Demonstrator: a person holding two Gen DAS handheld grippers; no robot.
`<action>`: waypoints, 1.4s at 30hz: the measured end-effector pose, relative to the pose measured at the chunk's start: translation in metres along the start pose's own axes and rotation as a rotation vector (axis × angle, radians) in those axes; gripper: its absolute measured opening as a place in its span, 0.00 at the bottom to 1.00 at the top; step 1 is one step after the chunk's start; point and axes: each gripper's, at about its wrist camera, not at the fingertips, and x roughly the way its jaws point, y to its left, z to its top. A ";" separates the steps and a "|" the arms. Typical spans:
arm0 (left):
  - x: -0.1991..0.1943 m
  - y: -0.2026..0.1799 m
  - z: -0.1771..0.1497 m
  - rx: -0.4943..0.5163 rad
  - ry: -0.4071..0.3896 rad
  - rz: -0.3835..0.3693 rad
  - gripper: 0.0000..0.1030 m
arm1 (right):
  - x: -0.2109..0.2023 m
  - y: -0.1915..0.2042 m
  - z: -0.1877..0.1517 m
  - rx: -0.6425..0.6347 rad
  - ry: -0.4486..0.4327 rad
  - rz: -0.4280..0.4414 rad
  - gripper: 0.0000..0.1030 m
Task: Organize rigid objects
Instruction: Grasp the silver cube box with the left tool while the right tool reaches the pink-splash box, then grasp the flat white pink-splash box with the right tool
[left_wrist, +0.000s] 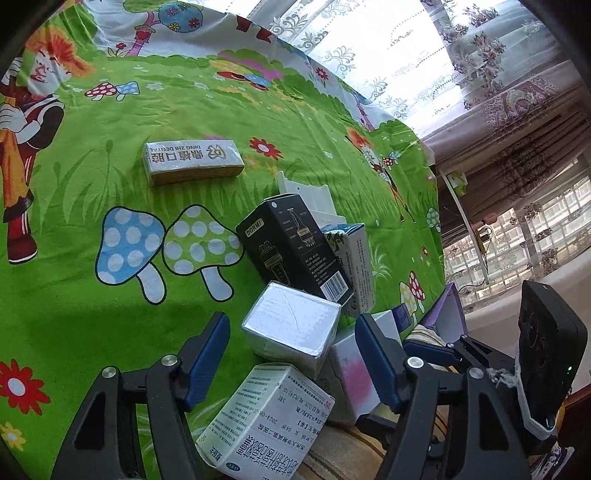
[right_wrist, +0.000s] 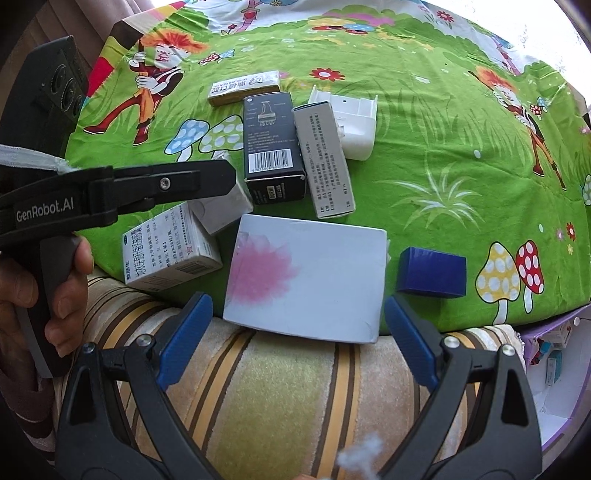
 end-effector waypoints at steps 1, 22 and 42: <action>0.000 0.000 0.000 0.003 0.000 0.000 0.64 | 0.001 0.001 0.001 0.000 0.001 -0.002 0.93; -0.036 -0.006 -0.019 -0.039 -0.136 -0.053 0.49 | 0.012 0.007 -0.002 -0.028 0.021 -0.029 0.91; -0.066 -0.031 -0.037 -0.057 -0.253 -0.023 0.49 | -0.029 -0.011 -0.013 0.016 -0.109 -0.012 0.90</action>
